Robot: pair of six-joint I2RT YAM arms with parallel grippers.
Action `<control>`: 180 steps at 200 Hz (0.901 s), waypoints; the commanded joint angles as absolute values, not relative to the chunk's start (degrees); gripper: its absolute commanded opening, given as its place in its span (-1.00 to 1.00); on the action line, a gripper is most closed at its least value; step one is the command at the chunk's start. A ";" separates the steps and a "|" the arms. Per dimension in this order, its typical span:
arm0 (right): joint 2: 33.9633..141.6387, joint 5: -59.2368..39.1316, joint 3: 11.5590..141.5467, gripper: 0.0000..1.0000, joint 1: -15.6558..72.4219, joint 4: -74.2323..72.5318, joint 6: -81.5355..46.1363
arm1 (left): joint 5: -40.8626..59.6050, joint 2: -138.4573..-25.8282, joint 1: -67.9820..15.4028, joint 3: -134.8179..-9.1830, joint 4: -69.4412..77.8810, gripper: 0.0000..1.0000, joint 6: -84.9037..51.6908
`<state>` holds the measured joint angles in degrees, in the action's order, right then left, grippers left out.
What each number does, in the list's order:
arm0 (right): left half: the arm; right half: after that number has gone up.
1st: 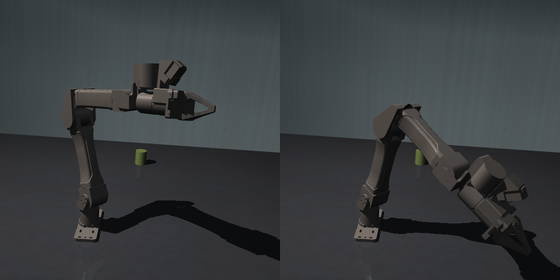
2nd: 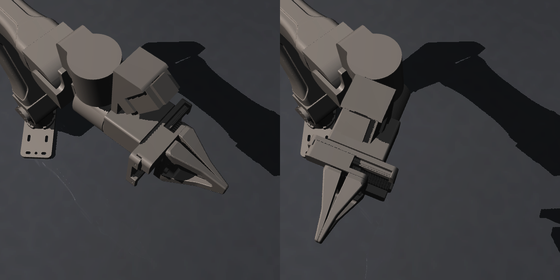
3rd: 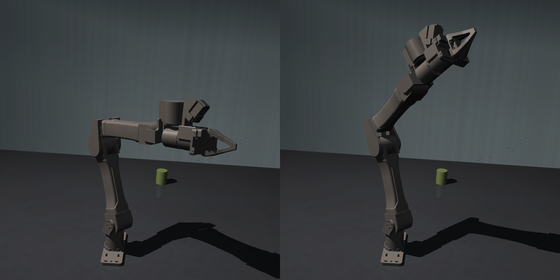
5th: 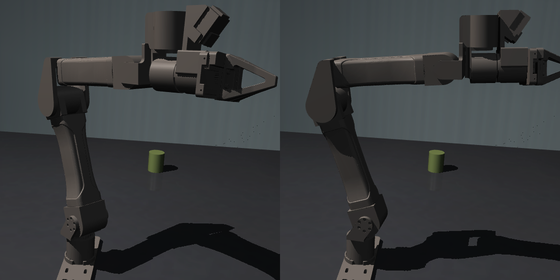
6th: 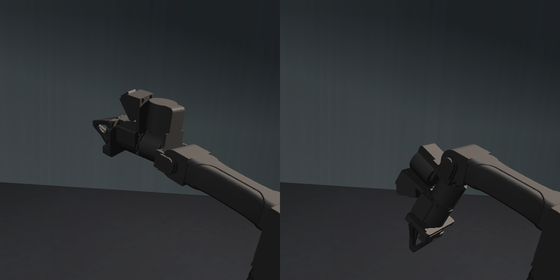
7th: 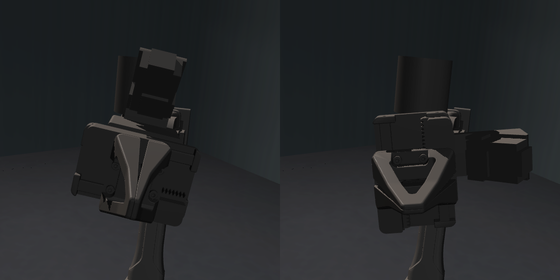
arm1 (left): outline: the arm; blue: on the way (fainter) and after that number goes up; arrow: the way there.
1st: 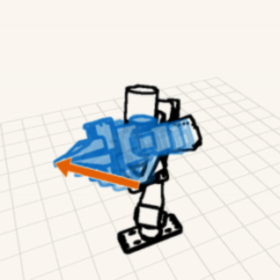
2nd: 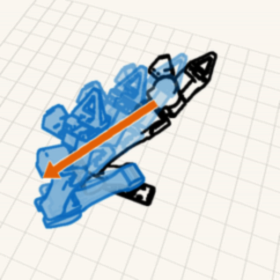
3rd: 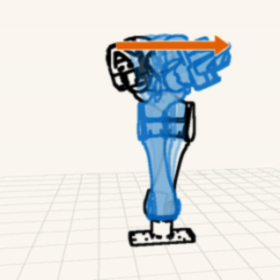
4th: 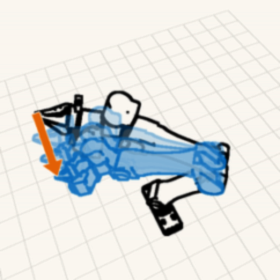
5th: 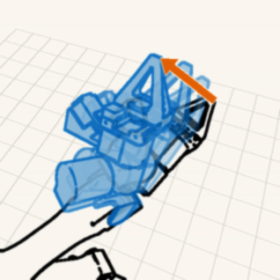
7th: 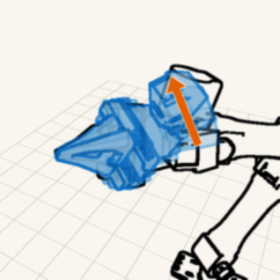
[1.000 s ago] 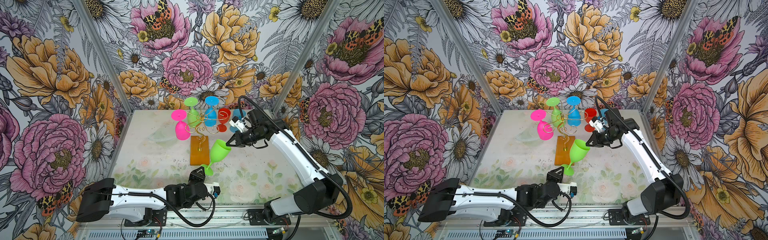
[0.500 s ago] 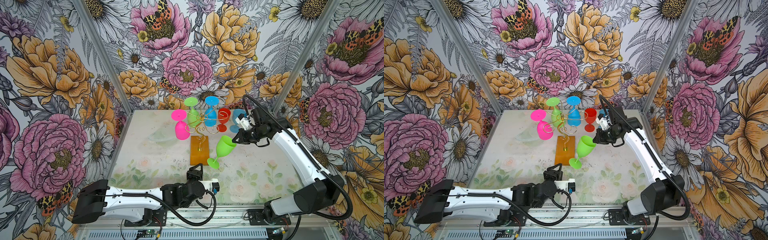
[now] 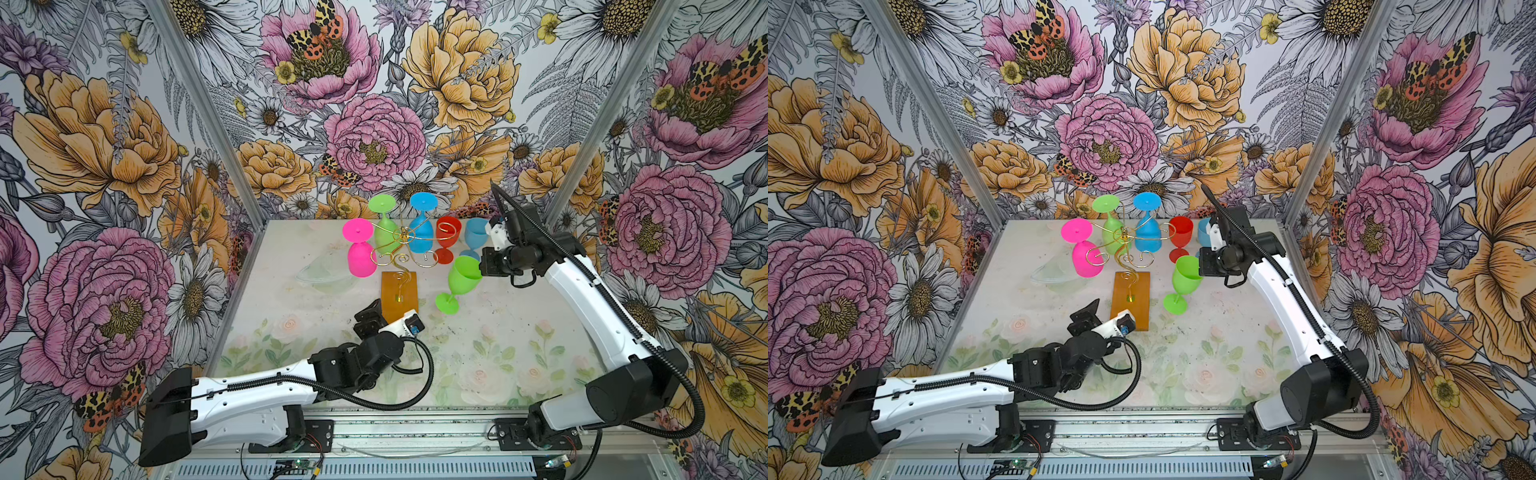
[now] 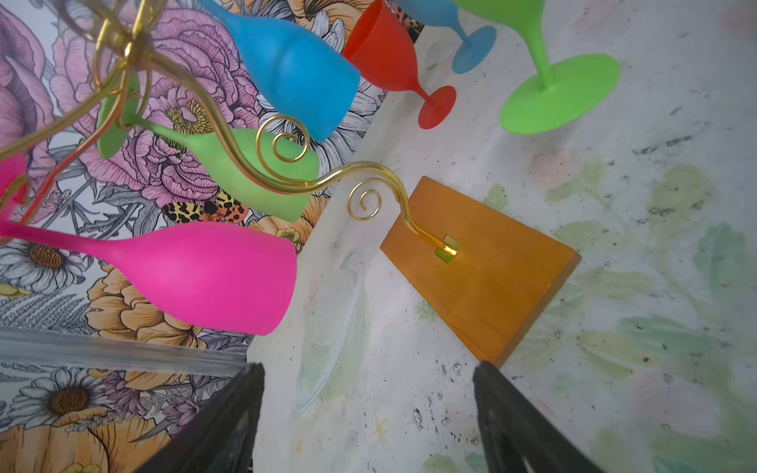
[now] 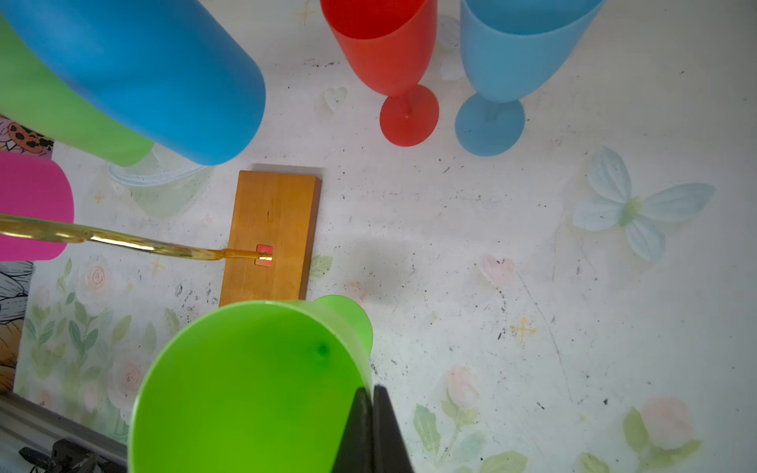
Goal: Take the wine glass off the wine glass rack
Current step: 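Carry the green glass toward the red glass with the right gripper while the left withdraws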
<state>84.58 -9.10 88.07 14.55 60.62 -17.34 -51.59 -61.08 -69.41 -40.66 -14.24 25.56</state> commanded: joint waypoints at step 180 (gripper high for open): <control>100.83 3.04 95.80 -1.00 15.22 46.90 -17.58 | -29.27 -51.42 -47.03 -46.78 -32.69 0.82 -7.02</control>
